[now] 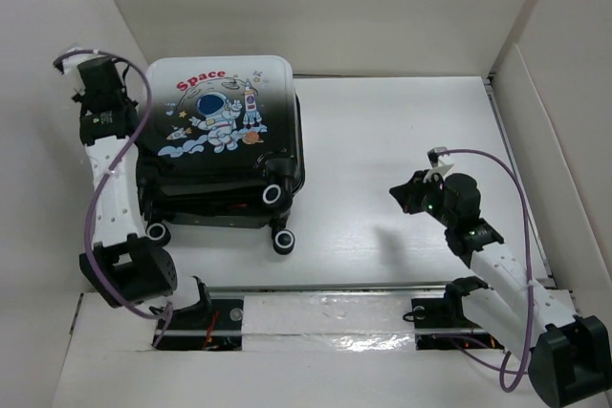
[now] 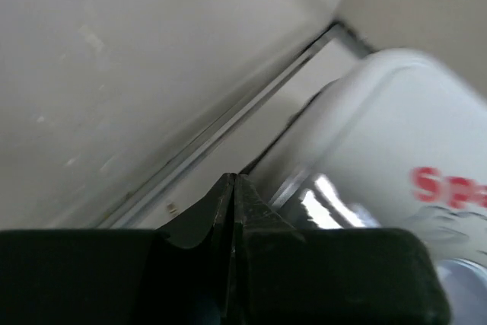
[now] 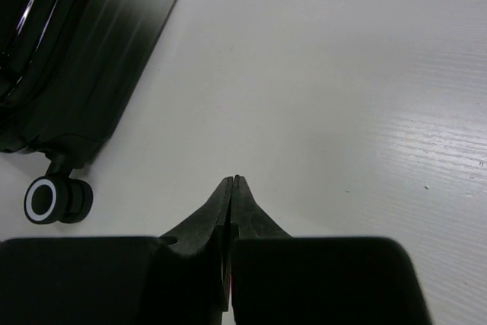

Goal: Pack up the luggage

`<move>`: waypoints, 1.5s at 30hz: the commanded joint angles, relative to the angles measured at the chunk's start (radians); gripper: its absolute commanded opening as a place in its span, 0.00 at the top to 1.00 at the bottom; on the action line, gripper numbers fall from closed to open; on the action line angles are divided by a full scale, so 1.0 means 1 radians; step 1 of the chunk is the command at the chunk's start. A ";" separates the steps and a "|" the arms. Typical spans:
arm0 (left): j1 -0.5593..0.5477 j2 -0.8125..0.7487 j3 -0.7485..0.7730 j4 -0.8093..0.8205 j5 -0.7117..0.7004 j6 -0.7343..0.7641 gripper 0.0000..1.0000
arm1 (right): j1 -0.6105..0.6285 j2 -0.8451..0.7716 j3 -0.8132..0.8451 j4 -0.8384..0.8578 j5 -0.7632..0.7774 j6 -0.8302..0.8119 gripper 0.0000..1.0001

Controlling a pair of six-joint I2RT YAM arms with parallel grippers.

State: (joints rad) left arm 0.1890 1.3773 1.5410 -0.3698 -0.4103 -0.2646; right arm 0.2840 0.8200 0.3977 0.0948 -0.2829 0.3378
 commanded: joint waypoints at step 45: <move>-0.187 -0.472 -1.067 0.402 0.453 -0.450 1.00 | -0.201 0.034 0.182 -0.054 0.270 0.046 0.48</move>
State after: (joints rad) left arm 0.0124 0.9524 0.5167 0.0181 -0.0051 -0.6884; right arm 0.1108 0.8116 0.5003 0.0006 -0.1009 0.3641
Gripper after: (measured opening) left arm 0.003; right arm 0.503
